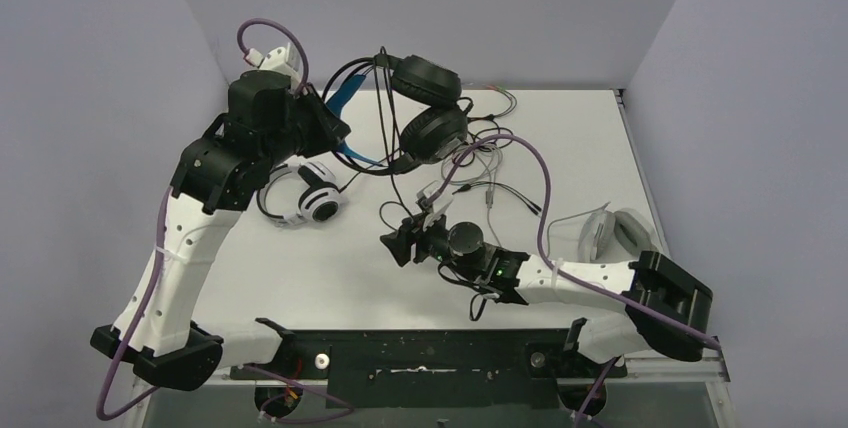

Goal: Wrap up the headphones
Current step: Wrap the headphones cable around the headphones.

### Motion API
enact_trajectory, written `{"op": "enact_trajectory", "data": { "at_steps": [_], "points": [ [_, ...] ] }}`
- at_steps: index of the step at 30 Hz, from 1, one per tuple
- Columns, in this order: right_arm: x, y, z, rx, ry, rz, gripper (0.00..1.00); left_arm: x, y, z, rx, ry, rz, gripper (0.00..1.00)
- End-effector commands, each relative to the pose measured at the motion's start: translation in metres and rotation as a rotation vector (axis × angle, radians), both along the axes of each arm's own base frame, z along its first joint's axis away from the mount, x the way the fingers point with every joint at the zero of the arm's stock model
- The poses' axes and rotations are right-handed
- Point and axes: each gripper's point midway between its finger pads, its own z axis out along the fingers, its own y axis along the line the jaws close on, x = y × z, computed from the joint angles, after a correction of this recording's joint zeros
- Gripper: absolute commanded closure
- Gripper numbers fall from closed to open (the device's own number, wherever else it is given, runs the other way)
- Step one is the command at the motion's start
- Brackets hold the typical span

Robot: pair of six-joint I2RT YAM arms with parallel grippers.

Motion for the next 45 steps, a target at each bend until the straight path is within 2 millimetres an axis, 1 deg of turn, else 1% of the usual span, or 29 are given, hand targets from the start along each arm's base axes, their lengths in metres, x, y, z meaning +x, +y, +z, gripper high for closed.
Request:
{"op": "enact_trajectory", "data": {
  "at_steps": [1,3,6,7,8,12,14,16,19,22,23,24,25,27,29,31,32,33,34,35,36,38,40,42,45],
  "points": [
    [0.013,-0.001,0.016,0.146,-0.019,0.044,0.36,-0.013,-0.001,0.072,-0.152,-0.182,-0.044,1.0],
    [0.009,0.0,0.006,0.147,-0.004,0.089,0.33,-0.017,0.002,0.079,-0.153,-0.197,-0.052,1.0],
    [0.006,0.007,-0.007,0.144,0.026,0.153,0.33,-0.024,0.0,0.092,-0.175,-0.239,-0.094,1.0],
    [0.008,0.009,-0.013,0.144,0.045,0.155,0.34,-0.027,-0.001,0.097,-0.185,-0.256,-0.111,1.0],
    [0.01,0.01,-0.016,0.154,0.062,0.153,0.35,-0.031,-0.005,0.101,-0.197,-0.272,-0.142,1.0],
    [0.022,0.013,-0.018,0.192,0.09,0.156,0.41,-0.045,-0.014,0.113,-0.228,-0.319,-0.245,1.0],
    [0.031,0.012,-0.015,0.221,0.102,0.154,0.48,-0.052,-0.018,0.115,-0.235,-0.328,-0.292,1.0],
    [0.041,0.009,-0.015,0.247,0.116,0.156,0.56,-0.059,-0.023,0.117,-0.228,-0.348,-0.35,1.0],
    [0.054,-0.002,-0.013,0.275,0.137,0.156,0.74,-0.074,-0.031,0.119,-0.197,-0.413,-0.467,1.0],
    [0.061,-0.019,-0.012,0.276,0.146,0.155,0.91,-0.092,-0.035,0.11,-0.119,-0.478,-0.598,1.0],
    [0.063,-0.025,-0.011,0.27,0.15,0.155,0.96,-0.098,-0.037,0.103,-0.083,-0.501,-0.653,1.0],
    [0.065,-0.032,-0.009,0.259,0.152,0.153,1.0,-0.104,-0.039,0.091,-0.05,-0.506,-0.71,1.0],
    [0.069,-0.042,-0.009,0.243,0.162,0.147,1.0,-0.111,-0.039,0.082,-0.01,-0.526,-0.757,1.0],
    [0.069,-0.057,-0.004,0.217,0.172,0.154,1.0,-0.118,-0.036,0.058,0.066,-0.544,-0.815,1.0],
    [0.071,-0.072,0.003,0.165,0.187,0.163,1.0,-0.118,-0.029,0.031,0.166,-0.536,-0.837,1.0],
    [0.075,-0.093,0.011,0.1,0.218,0.131,1.0,-0.114,-0.02,-0.002,0.307,-0.499,-0.845,1.0],
    [0.077,-0.105,0.01,0.06,0.251,0.106,1.0,-0.108,-0.013,-0.018,0.4,-0.477,-0.824,1.0],
    [0.078,-0.115,0.013,0.029,0.279,0.096,1.0,-0.106,-0.01,-0.034,0.5,-0.469,-0.822,1.0],
    [0.079,-0.125,0.019,0.013,0.303,0.091,1.0,-0.102,-0.004,-0.049,0.6,-0.452,-0.814,1.0],
    [0.077,-0.135,0.021,-0.005,0.345,0.088,1.0,-0.096,0.002,-0.064,0.702,-0.427,-0.799,1.0],
    [0.076,-0.142,0.029,-0.012,0.369,0.088,1.0,-0.089,0.01,-0.076,0.798,-0.398,-0.774,1.0],
    [0.07,-0.151,0.044,-0.029,0.419,0.1,1.0,-0.071,0.024,-0.093,0.965,-0.345,-0.694,1.0],
    [0.059,-0.15,0.06,-0.04,0.444,0.154,1.0,-0.059,0.029,-0.105,1.069,-0.312,-0.658,1.0],
    [0.049,-0.147,0.078,-0.036,0.467,0.203,1.0,-0.048,0.031,-0.109,1.121,-0.303,-0.599,1.0],
    [0.038,-0.151,0.097,-0.047,0.495,0.216,1.0,-0.034,0.037,-0.109,1.17,-0.302,-0.504,1.0]
  ]
}}
